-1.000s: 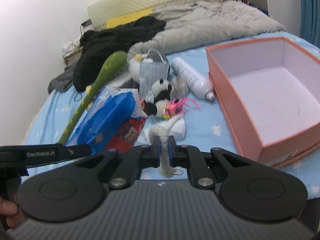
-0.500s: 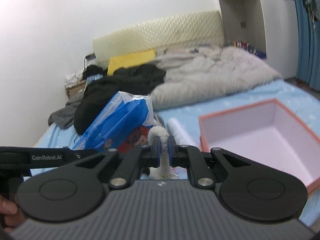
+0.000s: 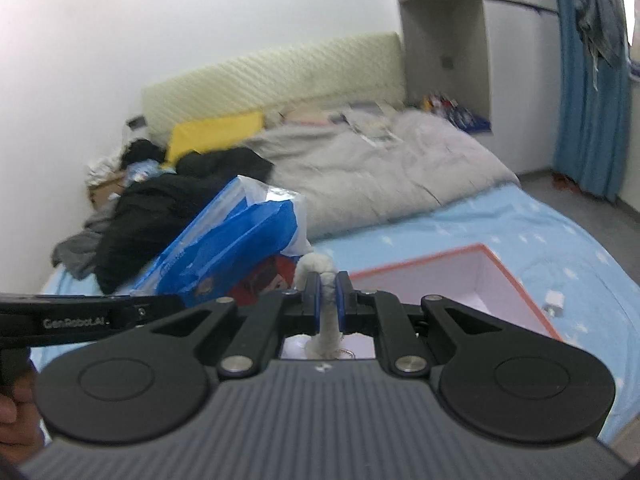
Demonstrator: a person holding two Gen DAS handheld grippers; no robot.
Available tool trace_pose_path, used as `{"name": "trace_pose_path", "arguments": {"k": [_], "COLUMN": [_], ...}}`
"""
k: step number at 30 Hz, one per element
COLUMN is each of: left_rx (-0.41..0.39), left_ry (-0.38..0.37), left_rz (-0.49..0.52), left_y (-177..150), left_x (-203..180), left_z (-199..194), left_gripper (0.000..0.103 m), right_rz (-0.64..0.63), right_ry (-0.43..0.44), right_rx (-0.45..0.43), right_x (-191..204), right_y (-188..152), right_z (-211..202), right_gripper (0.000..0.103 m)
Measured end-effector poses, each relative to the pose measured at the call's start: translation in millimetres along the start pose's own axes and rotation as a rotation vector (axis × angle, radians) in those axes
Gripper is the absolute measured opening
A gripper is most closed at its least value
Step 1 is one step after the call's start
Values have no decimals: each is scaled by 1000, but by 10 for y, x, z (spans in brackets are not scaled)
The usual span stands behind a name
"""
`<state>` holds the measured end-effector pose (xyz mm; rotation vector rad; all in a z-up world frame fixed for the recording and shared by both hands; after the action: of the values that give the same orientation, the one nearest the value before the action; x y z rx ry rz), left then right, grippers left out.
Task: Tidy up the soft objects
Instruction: 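Carry the wipe pack with the left gripper over the pink box, then open the left gripper to drop the wipe pack into the box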
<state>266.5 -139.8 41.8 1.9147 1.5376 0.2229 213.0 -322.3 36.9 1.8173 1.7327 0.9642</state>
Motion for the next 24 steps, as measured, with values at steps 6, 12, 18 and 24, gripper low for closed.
{"name": "trace_pose_path", "arguments": {"k": [6, 12, 18, 24], "left_rx": [150, 295, 429, 463], "left_ry": [-9, 19, -2, 14], "left_rz": [48, 81, -6, -8], "left_y": [101, 219, 224, 169], "left_x": [-347, -543, -410, -379], "left_z": [673, 1280, 1743, 1896], "left_gripper": [26, 26, 26, 28], "right_rz": [60, 86, 117, 129], "right_ry": [-53, -145, -187, -184], "right_rx": [141, 272, 373, 412], "right_x": [-463, -874, -1147, -1234], "right_y": [-67, -225, -420, -553], "right_z": [381, 825, 1135, 1228], "right_gripper": [12, 12, 12, 13]}}
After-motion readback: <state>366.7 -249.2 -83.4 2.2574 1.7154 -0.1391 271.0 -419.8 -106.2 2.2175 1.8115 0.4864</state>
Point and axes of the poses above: each gripper's, at about its wrist camera, not at the fingertips, and z roughly the way its jaws point, x to its left, y to its top, the point moved 1 cm from there along z, roughly the way its jaws point, and after that the axes turned 11 degrees about x, right-handed, at the moved point
